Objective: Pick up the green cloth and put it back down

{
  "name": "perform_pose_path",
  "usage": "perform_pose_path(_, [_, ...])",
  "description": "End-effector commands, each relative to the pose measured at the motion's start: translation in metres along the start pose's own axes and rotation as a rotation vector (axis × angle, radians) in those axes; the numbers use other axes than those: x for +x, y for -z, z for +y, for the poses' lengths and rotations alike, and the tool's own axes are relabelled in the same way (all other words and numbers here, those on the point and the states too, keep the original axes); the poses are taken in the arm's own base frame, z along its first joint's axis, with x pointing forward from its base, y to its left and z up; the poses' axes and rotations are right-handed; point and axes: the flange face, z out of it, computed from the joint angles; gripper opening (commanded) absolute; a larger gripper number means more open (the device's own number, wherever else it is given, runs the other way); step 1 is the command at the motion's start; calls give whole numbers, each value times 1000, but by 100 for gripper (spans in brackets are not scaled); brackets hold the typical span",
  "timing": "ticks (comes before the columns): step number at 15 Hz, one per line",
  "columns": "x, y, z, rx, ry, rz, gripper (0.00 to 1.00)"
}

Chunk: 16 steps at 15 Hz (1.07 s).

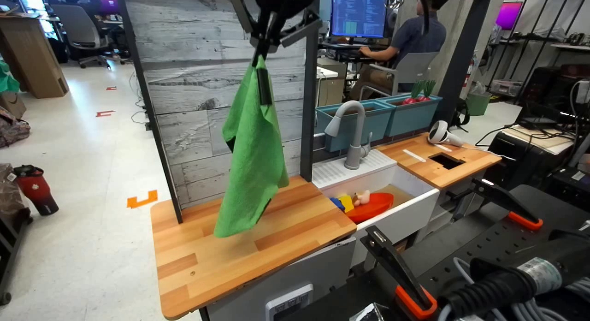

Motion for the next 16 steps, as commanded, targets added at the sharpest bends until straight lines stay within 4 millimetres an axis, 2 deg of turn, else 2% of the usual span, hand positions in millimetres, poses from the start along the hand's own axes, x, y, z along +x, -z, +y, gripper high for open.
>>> perform_pose_path(1, [-9,45,19,73,-24,59,0])
perform_pose_path(5, [-3,73,53,142,-75,80,0])
perform_pose_path(9, [10,81,98,179,-141,86,0])
perform_pose_path(13, [24,64,143,141,-191,79,0])
perform_pose_path(16, [26,28,164,76,-206,31,0])
